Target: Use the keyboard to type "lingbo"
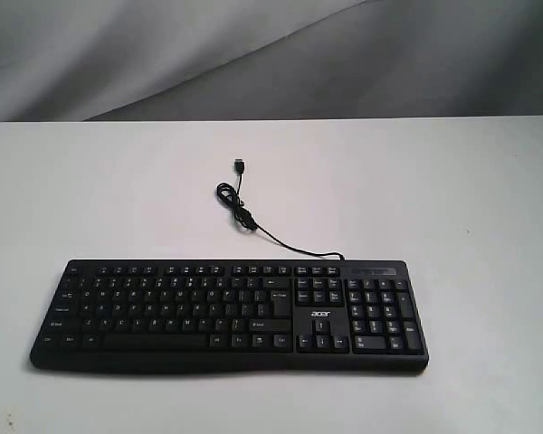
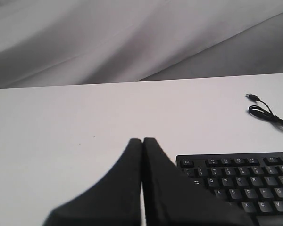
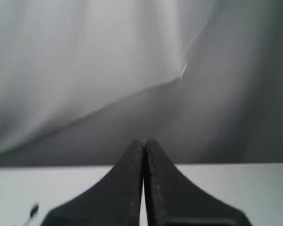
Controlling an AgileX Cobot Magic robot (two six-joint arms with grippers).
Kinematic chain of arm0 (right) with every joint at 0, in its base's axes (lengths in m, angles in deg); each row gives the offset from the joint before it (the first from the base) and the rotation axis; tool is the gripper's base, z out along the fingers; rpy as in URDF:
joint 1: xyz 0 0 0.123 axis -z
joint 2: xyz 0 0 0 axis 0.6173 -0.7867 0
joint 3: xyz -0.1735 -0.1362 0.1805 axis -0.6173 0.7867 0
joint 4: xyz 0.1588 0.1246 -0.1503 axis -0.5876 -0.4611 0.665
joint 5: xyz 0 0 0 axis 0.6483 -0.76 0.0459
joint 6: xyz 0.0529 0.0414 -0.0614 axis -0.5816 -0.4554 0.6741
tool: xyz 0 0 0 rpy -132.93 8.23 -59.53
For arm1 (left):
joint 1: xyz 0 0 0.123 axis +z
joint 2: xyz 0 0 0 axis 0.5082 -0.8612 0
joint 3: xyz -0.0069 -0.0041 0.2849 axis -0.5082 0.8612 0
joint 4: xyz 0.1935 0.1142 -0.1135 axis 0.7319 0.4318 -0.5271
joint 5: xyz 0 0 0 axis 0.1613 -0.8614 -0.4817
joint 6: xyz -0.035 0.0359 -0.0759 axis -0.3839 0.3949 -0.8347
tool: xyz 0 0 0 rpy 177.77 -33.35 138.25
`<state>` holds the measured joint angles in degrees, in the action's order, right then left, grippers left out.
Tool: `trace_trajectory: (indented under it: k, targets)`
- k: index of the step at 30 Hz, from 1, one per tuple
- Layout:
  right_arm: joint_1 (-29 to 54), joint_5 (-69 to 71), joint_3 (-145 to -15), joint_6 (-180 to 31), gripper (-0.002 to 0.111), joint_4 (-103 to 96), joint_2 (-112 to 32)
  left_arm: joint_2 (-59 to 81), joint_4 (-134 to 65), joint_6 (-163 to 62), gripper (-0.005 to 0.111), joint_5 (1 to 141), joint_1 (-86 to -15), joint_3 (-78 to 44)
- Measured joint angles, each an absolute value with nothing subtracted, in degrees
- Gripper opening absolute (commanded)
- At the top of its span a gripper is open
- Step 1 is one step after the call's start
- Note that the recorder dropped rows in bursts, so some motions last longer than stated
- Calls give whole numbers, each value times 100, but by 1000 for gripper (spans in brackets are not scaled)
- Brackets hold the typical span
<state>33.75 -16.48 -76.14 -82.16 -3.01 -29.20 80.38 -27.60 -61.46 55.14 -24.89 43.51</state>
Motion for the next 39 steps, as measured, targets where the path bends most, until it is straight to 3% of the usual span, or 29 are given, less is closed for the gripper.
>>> trace_trajectory:
  k: [8,16,26,39]
  targets:
    - [2334,-3809,-9645,-3986,0,-2477,-6032,8038,-2760,-6146,1,5514,-2489,4351]
    - [1422,-4053,-9742,-622,0,-5013,-8085,8038,-2760,-6146,1,5514,-2489,4351]
    - [218,-3913,-9742,-267,0,-4996,-8986,8038,-2760,-6146,1,5514,-2489,4351]
    - [130,-3840,-9755,-605,0,-4413,-9094,8038,-2760,-6146,1,5514,-2489,4351]
